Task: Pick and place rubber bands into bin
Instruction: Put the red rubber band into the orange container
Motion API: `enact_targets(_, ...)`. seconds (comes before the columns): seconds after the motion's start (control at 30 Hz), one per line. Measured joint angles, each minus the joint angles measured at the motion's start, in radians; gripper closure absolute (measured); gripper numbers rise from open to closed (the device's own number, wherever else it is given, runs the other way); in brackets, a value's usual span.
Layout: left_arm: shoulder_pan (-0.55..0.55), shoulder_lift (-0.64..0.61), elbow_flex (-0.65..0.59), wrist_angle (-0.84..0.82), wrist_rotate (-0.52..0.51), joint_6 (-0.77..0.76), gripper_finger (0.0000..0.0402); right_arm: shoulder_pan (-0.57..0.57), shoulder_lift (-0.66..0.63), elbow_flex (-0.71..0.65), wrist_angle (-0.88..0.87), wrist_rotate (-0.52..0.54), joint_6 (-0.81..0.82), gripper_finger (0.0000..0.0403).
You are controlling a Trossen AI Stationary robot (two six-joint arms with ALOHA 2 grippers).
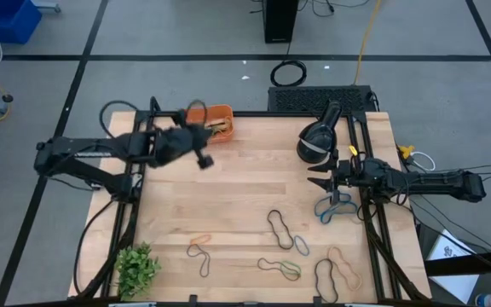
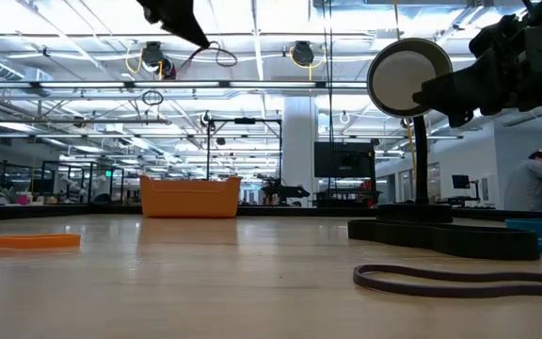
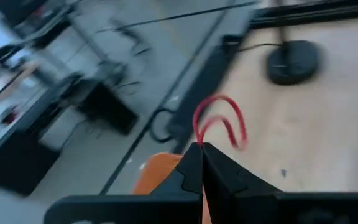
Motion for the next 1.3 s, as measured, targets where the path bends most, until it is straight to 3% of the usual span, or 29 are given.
enact_targets(0.27,0.227,0.084,0.0,0.023,0.027,-0.031,0.0398,0.0,0.0,0.0,-0.006,-0.004,0.034,0.0248)
enact_targets(0.67,0.413,0.368,0.0,0.041,0.045,-0.102,0.0398,0.0,0.0,0.0,-0.01,-0.005,0.05,0.0248)
enact_targets(0.97,0.487,0.537,0.0,0.043,0.151,-0.163,0.0399,0.0,0.0,0.0,-0.038,-0.005,0.051,0.0248)
enact_targets(1.13,0.503,0.57,0.0,0.044,0.16,-0.176,0.0395,0.0,0.0,0.0,-0.042,-0.005,0.033,0.0248)
enact_targets(1.3,0.512,0.57,0.001,0.047,0.24,-0.18,0.0398,0.0,0.0,0.0,-0.056,-0.005,0.033,0.0248)
